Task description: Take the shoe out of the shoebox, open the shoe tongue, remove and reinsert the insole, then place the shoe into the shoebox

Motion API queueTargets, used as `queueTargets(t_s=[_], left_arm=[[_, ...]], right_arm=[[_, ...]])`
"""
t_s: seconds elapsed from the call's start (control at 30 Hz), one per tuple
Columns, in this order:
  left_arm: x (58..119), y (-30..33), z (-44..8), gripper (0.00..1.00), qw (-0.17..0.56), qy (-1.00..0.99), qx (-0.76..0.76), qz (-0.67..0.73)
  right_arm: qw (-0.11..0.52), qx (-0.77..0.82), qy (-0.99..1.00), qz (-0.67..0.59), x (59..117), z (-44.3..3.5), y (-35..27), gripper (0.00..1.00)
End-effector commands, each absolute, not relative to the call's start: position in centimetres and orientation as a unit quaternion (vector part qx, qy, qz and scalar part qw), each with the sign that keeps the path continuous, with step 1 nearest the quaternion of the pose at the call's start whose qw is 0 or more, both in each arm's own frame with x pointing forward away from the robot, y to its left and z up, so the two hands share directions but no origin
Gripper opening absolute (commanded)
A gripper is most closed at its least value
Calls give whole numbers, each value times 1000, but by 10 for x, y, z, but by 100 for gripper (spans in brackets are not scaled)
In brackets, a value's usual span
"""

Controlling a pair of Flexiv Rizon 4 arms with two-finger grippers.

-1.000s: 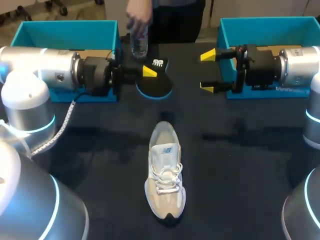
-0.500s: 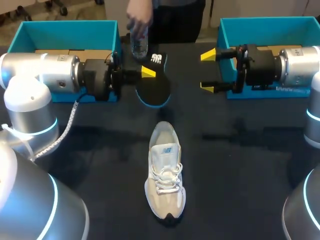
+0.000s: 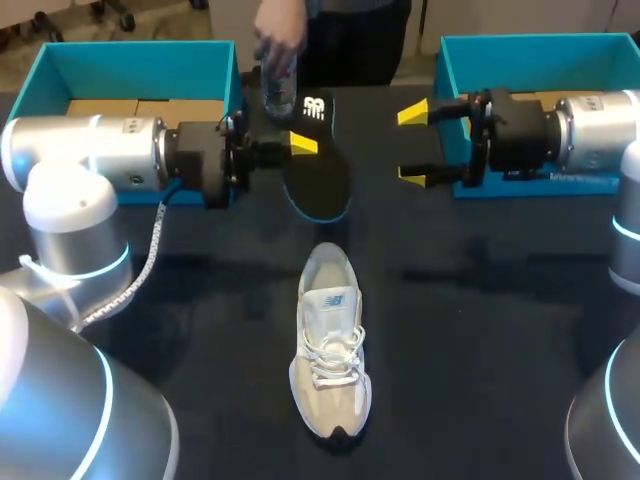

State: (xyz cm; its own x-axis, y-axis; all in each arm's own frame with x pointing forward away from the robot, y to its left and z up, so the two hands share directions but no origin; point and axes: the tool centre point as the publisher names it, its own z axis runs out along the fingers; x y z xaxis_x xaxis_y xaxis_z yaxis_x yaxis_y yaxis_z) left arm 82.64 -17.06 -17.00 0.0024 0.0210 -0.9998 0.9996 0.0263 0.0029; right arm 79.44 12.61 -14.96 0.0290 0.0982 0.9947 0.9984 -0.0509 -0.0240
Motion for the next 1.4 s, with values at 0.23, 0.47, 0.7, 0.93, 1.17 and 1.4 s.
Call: queueTargets(t_s=[0.23, 0.47, 0.7, 0.93, 1.17, 1.4], left_arm=[[839, -191, -176, 0, 511, 495, 510, -484], [842, -199, -176, 0, 518, 489, 514, -478], [844, -204, -178, 0, 520, 490, 513, -476], [846, -208, -174, 0, 521, 491, 509, -478], [847, -210, -171, 0, 525, 487, 510, -476], [847, -211, -169, 0, 526, 485, 512, -474]], right_arm=[[469, -527, -530, -471, 785, -152, 157, 100], [470, -512, -542, -471, 782, -151, 174, 98], [467, -499, -557, -472, 783, -150, 186, 67], [481, -491, -557, -466, 788, -157, 190, 54], [484, -488, -560, -463, 790, -158, 194, 44], [486, -485, -558, -466, 790, -161, 192, 37]])
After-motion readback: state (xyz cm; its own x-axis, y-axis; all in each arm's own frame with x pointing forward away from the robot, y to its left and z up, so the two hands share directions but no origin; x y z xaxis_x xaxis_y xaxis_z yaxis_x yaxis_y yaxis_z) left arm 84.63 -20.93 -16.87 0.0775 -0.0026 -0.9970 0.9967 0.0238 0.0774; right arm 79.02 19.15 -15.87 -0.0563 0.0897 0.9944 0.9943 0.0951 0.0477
